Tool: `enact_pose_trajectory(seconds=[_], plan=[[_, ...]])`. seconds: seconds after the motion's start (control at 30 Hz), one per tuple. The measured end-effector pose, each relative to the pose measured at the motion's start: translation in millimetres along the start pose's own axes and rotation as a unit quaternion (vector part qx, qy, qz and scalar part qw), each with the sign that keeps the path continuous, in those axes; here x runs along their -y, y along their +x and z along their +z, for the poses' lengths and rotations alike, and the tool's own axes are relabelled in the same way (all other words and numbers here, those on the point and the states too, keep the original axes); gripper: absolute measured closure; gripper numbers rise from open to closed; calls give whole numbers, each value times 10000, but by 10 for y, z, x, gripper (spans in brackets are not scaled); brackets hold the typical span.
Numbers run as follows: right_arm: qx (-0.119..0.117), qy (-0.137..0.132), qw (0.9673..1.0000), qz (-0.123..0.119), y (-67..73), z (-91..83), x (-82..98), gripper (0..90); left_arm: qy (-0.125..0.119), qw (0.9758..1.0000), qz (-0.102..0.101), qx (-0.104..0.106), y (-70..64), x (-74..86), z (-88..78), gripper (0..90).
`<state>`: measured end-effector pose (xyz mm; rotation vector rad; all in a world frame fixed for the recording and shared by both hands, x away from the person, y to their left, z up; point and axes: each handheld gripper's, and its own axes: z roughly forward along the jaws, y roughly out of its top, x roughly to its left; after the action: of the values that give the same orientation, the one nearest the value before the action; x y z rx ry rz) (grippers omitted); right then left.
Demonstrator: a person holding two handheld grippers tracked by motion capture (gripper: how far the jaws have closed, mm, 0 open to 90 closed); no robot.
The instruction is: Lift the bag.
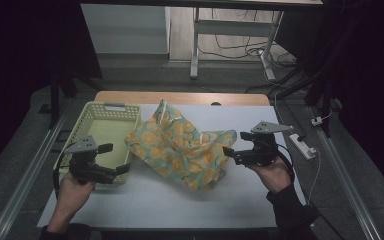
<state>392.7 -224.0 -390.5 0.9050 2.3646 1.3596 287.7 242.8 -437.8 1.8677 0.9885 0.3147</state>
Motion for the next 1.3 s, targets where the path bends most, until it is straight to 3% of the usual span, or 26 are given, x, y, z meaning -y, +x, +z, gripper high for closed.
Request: enact_pose_trajectory(seconds=[0.53, 0.7, 0.97, 1.3], plan=[[333, -122, 9993, 94, 75, -293, 458, 31, 101, 9994, -259, -220, -94, 485, -155, 0], [546, -164, 9982, 172, 96, -383, 636, 12, 156, 9985, -333, -402, -115, 627, -215, 0], [886, 11, 9954, 375, 76, -469, 999, 0, 195, 9960, -343, -797, -165, 806, -307, 0], [1101, 220, 9924, 508, 108, -559, 1345, 0, 548, 9932, -427, -932, -144, 1030, -280, 0]])
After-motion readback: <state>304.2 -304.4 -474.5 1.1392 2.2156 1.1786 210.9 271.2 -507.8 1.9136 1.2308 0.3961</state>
